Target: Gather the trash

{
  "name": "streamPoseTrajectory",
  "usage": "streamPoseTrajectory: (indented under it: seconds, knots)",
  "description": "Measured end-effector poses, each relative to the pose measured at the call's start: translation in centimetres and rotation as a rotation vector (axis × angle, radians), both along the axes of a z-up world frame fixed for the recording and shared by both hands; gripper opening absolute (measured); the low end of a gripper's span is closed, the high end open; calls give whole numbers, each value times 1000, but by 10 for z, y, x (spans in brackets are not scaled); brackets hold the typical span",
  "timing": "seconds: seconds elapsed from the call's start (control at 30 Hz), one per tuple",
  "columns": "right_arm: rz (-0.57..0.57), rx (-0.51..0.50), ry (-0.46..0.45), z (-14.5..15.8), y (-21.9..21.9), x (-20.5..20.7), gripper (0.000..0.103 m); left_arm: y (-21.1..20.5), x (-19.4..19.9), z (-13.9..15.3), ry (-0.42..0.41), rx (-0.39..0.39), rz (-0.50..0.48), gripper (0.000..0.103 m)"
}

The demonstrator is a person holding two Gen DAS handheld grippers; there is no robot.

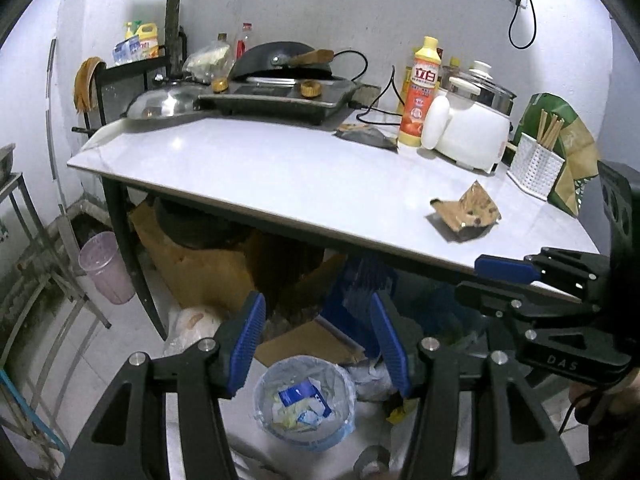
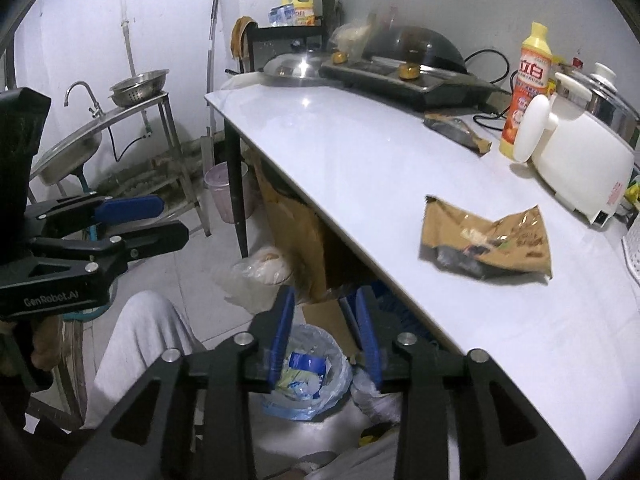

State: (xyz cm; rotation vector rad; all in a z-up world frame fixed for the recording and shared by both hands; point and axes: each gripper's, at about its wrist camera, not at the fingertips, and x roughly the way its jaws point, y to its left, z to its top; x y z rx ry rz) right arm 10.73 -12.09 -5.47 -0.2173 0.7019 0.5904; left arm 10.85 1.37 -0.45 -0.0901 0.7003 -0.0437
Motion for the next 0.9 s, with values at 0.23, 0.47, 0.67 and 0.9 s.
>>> streamPoseTrajectory:
  seconds: [0.23,0.47,0.67,0.9]
  knots:
    - [-20,13,-17,14,-11,13,37,-6,15,12,-18,16,-10,61]
    - [-65,29,-35,25,-32,33,41,-11,37,22,-31,11,-18,64]
    - [-113,42,-47,32,-54,55,43,-19,61,27,-31,14,-39,64]
    - [-176,45,-50,36,-76,82,45,-25,90,30,-29,-1,-76,70]
